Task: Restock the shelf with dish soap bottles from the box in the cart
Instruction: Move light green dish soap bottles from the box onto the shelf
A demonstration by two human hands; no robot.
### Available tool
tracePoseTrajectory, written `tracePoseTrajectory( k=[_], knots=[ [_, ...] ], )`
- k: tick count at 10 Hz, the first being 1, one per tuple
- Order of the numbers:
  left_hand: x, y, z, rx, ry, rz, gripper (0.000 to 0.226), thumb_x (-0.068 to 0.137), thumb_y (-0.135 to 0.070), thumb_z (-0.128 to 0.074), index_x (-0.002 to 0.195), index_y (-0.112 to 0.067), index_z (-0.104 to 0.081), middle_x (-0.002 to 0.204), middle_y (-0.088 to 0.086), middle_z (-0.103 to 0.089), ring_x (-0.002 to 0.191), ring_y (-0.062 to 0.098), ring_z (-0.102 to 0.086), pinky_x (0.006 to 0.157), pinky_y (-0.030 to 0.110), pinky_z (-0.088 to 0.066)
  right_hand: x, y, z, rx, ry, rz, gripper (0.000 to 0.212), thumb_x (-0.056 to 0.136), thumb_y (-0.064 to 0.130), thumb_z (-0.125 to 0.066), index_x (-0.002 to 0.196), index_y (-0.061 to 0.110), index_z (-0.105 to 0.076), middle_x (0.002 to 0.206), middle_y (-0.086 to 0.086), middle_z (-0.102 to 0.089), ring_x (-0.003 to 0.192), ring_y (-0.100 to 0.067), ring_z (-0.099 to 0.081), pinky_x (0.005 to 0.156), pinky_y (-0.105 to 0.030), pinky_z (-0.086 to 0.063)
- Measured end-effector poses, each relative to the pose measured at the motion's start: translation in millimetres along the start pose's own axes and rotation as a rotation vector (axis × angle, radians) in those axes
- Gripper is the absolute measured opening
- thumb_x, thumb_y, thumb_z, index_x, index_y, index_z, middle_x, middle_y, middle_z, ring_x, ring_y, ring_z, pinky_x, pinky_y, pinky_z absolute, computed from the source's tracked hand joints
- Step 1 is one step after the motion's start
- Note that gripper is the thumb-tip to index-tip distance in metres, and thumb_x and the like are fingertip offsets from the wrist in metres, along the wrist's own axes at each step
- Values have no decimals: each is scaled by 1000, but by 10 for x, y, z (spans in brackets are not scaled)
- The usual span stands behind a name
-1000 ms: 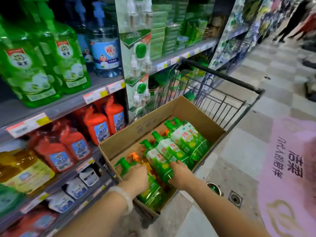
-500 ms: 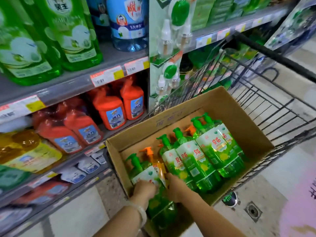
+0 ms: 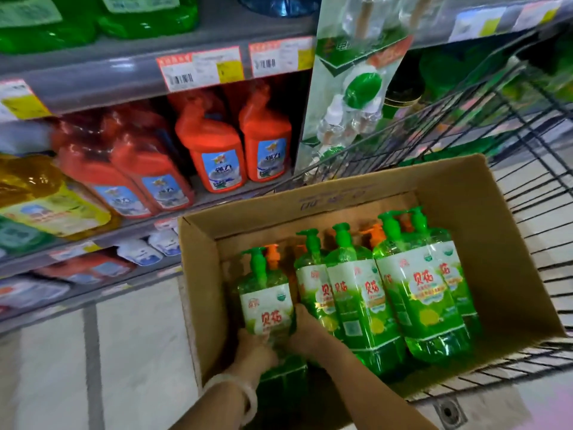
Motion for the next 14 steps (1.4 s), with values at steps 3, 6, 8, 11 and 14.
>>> tracePoseTrajectory(
  k=[3,6,8,11,14],
  knots=[
    [-45,-163,20,32,69,-163,54,77,-3,-69,124,-14,-46,121,14,-57,103,30,-58,68,46,-60,-53,133,21,159,15,92,37,76,0,-67,100,25,-54,98,8,-65,101,-7,-64,77,-18,-56],
    [-861,-706,396,110,59,-575,81,59,-22,-81,129,-28,-41,118,-7,-60,111,16,-56,91,40,-52,-889,812,568,137,-231,340,63,72,6,-76,118,27,-39,104,11,-57,108,-12,-56,90,-28,-48],
    [-1871,-1208,1145,-14,-19,-964,83,63,-13,-81,134,-23,-39,122,-1,-61,113,21,-58,95,42,-49,-1858,1747,692,82,-467,637,69,72,5,-76,129,20,-40,97,22,-50,100,-4,-52,81,-19,-42],
    [-2917,-807,3186,-175,-217,-1207,87,56,-3,-84,124,-31,-38,110,-7,-64,105,18,-61,92,36,-49,-3027,3265,-521,54,-473,1057,73,69,-7,-72,132,14,-41,112,12,-54,109,-8,-54,92,-20,-40],
    [-3201,109,5043,-268,-455,-1183,90,64,7,-76,138,-24,-35,111,-6,-62,100,12,-60,79,20,-50,-3496,4335,-2223,37,-284,1221,74,73,-2,-71,135,22,-39,110,17,-54,105,-2,-52,87,-10,-40]
  ],
)
Point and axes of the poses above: each hand's wrist, its own x-axis towards the middle knuckle, its own z-axis out of the back of the hand, y = z × x, the point moved 9 cm from there along x, towards the middle knuckle
